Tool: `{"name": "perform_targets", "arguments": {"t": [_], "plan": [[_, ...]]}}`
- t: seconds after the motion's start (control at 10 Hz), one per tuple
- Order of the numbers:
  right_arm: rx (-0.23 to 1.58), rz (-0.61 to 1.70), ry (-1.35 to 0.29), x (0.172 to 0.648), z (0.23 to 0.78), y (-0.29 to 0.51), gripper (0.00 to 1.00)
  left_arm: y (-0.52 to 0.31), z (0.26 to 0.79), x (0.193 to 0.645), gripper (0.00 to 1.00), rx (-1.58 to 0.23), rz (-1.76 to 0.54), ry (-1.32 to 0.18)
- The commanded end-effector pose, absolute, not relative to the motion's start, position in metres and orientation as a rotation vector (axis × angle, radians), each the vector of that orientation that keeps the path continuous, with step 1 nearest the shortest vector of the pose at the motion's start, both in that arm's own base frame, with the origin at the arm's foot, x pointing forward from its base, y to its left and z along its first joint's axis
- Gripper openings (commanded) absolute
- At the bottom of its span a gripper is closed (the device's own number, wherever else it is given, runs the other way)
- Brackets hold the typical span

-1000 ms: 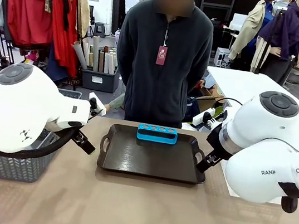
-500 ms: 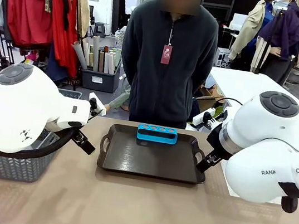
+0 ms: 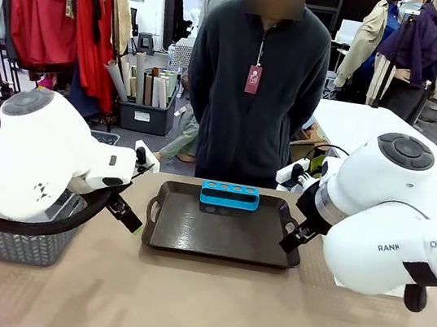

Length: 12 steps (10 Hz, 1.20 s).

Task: Prepare the laboratory tools.
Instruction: Pick up one Large Measuring Cup and place it on the Handle tray.

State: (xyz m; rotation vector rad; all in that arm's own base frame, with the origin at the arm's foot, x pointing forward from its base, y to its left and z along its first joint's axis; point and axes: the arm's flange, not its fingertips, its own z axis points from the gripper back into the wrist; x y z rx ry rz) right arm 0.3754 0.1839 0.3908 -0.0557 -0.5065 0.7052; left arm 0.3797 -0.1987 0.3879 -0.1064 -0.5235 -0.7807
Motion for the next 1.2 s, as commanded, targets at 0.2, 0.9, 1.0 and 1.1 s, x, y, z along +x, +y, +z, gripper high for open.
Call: {"name": "perform_targets", "arguments": {"t": [0.2, 0.9, 1.0, 1.1], "plan": [[0.133, 0.761, -0.487, 0.392, 0.445, 0.190, 1.00, -0.167, 0.440, 0.397, 1.00, -0.225, -0.799, -0.521], [0.329, 0.801, -0.478, 0.431, 0.580, 0.148, 1.00, -0.153, 0.563, 0.399, 1.00, -0.174, -0.866, -0.804], [0.360, 0.786, -0.481, 0.436, 0.593, 0.137, 1.00, -0.151, 0.580, 0.402, 1.00, -0.161, -0.889, -0.815], [0.380, 0.788, -0.483, 0.440, 0.605, 0.128, 1.00, -0.148, 0.594, 0.406, 1.00, -0.146, -0.876, -0.811]]}}
